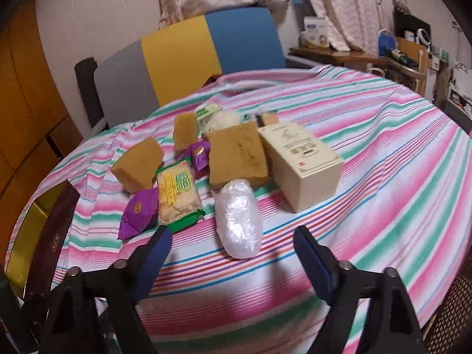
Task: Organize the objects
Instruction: 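Grasp a plastic-wrapped white bun with the left tool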
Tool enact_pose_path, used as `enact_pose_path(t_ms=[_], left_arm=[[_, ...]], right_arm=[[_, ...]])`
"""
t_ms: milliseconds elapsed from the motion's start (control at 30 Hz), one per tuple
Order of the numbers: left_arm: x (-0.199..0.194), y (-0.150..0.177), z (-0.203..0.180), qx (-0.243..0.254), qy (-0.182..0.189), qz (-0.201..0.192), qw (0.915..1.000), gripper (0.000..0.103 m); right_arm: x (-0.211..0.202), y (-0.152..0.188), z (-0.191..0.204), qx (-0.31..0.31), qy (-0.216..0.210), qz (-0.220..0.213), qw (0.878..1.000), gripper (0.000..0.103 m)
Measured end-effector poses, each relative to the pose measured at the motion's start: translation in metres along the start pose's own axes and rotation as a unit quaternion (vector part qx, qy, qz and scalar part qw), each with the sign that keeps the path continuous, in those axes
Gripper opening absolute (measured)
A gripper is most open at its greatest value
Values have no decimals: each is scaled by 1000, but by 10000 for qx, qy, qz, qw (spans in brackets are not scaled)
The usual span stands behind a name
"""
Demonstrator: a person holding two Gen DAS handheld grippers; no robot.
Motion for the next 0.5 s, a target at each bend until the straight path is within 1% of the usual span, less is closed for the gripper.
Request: enact_pose_path(t_ms=[33,100,133,167,200,233,267,333,400,433,467,500], left_arm=[[0,2,1,35,-34,5,10000,103],[-4,4,0,98,22,-98,9999,99],[-7,4,0,124,61,-156,9998,93],[-9,4,-1,152,95,-209,9996,83],[-14,3,-3,199,162,-290,9992,77],[-17,4,-6,264,239,-362,9987,65],[-19,3,-8,331,294,-408,9982,58],[-21,4,-9,422,360,-469,9974,53],[-23,4,-6,320,471,-505,9971,48],[-25,4,-3,253,506,-526,9970,43],[-26,4,0,187,538,-537,9969,39],[-27,4,2,139,574,-542,9968,39]], right_arm=[[4,1,0,-65,75,30,9999,81],[9,0,0,-109,140,33,9998,81],[11,0,-1,-93,153,41,9998,80],[14,0,-2,-55,159,62,9998,79],[17,-1,-3,-18,155,72,9999,77],[19,-1,-4,6,155,71,9999,76],[22,-2,-4,7,157,74,9998,74],[28,-2,-2,-15,106,129,9999,69],[35,1,0,-16,63,240,9997,60],[38,2,0,-13,66,282,9996,56],[40,4,0,-2,59,316,9995,46],[41,5,-1,21,63,344,9994,40]])
Point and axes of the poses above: each gripper's, at about its wrist camera, not at the fingertips, and x roughly the way its jaws point, z to its left, y to its underside, the point moved 4 cm from there along x, roughly the way its jaws point, and after that the axes turned 13 degrees about -z, right-handed, at the moved point
